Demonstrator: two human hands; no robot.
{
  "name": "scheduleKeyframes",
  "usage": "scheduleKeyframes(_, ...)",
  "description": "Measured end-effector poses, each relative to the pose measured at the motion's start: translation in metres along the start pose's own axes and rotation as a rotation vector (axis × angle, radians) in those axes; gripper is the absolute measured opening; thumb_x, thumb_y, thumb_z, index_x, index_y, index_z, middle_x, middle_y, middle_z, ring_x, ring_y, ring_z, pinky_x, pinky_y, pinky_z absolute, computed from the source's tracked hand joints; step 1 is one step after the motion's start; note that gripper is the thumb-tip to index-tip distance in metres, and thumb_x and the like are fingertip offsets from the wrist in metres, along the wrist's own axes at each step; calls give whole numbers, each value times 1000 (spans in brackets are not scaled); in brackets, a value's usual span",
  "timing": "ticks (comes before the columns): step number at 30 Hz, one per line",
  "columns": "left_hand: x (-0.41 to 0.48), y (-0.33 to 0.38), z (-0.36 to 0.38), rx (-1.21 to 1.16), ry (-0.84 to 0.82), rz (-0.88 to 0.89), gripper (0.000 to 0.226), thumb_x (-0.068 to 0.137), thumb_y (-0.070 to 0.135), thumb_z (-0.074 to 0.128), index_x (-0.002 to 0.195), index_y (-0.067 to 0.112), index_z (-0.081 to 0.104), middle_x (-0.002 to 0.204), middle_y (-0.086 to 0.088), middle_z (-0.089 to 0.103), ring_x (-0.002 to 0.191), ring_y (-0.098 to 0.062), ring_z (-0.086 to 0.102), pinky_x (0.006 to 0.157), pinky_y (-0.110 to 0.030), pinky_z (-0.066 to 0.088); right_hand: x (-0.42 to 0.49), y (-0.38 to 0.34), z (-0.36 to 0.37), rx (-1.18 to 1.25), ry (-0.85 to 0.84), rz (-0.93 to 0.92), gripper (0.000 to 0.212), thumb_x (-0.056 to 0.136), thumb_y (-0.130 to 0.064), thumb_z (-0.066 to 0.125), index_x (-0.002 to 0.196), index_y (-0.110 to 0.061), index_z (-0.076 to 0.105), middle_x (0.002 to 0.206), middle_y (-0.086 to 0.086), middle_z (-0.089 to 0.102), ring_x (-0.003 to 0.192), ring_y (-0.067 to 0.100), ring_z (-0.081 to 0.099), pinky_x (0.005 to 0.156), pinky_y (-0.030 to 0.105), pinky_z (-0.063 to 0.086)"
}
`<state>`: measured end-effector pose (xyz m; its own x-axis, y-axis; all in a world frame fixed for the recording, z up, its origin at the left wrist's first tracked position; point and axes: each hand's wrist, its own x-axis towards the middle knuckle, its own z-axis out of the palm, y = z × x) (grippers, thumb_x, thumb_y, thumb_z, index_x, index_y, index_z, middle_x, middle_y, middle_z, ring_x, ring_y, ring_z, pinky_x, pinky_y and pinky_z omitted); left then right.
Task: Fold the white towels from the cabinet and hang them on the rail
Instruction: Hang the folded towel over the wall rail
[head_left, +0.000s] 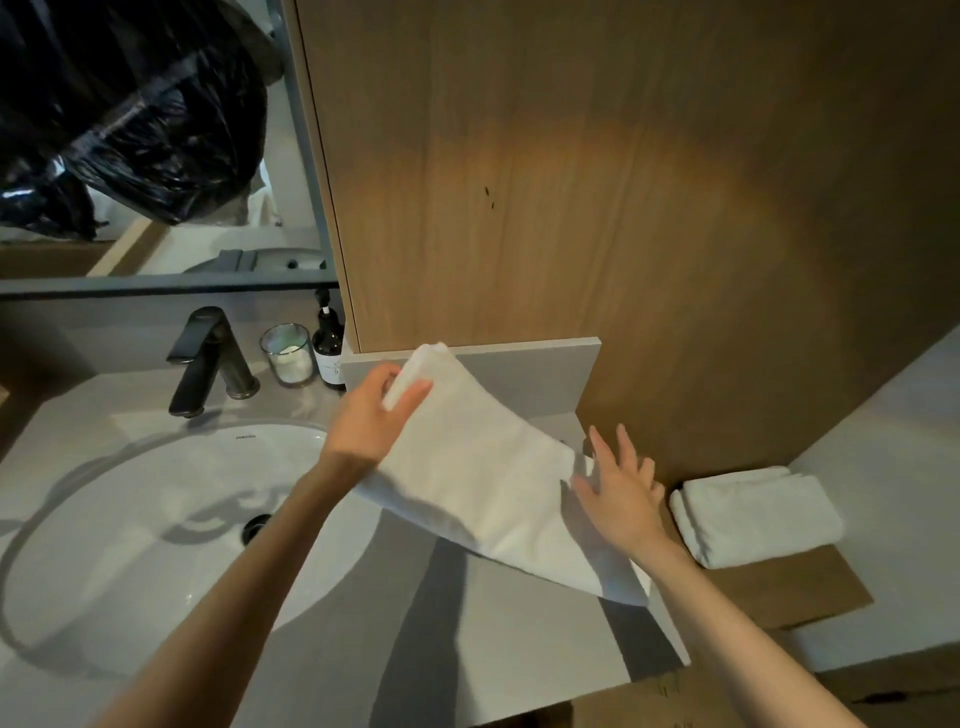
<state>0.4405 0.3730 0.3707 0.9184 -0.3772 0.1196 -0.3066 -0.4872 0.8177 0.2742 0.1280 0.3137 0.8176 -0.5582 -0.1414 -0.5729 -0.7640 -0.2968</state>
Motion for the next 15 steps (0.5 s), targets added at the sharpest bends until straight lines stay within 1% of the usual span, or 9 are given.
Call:
scheduleKeyframes(2,11,40,-5,80,-14,145,25,89,53,57,96,29,54,82,10,59,73,-8,54,63,-29,42,2,-18,-32,218,55,-122,63,98,-49,44,153,-34,17,163,-4,6,139,30,28,111,53,26)
scheduleKeyframes(4,19,80,-9,137,-25,303,26,88,52,58,95,28,55,81,10,58,70,-6,53,59,-30,39,3,-36,-70,441,134,-217,64,95,-53,48,151,-35,23,160,-9,17,134,20,41,110,49,36)
scheduleKeyframes(6,26,119,-15,203,-54,464,27,88,55,57,96,29,56,82,13,57,70,-4,51,55,-29,35,2,-51,-111,616,198,-277,65,93,-55,50,151,-34,28,153,-15,30,119,4,51,100,33,47)
scheduleKeyframes(7,27,139,-17,242,-66,547,27,88,57,55,95,31,56,83,14,56,71,-3,51,55,-27,32,-1,-57,-132,676,205,-305,65,92,-55,51,150,-34,29,149,-18,35,110,-2,53,94,24,47)
scheduleKeyframes(8,28,157,-20,281,-70,626,29,88,60,52,95,32,55,84,15,56,72,-4,50,56,-26,32,-4,-62,-151,711,202,-337,65,91,-57,50,149,-33,32,145,-19,38,109,-4,53,93,21,47)
scheduleKeyframes(10,27,194,-25,346,-60,752,34,89,65,45,96,33,53,89,15,57,75,-5,51,58,-27,37,-9,-64,-182,718,210,-408,65,86,-62,49,142,-29,43,138,-14,52,114,4,56,94,28,50)
scheduleKeyframes(12,25,227,-31,409,-34,853,38,90,67,38,97,33,52,90,14,56,78,-7,52,63,-30,44,-17,-60,-207,717,258,-453,55,85,-62,50,128,-26,55,117,-10,64,102,12,62,84,36,55)
scheduleKeyframes(13,24,242,-34,447,-16,900,38,90,67,36,97,33,51,90,14,55,78,-8,52,65,-31,45,-20,-55,-218,716,298,-467,47,87,-59,52,121,-27,59,108,-8,67,96,18,63,79,43,54)
scheduleKeyframes(15,23,271,-39,514,22,992,38,92,66,35,97,32,50,90,13,54,79,-11,52,66,-32,45,-28,-49,-239,714,399,-493,35,91,-53,55,115,-28,62,100,-4,69,91,26,63,77,52,51)
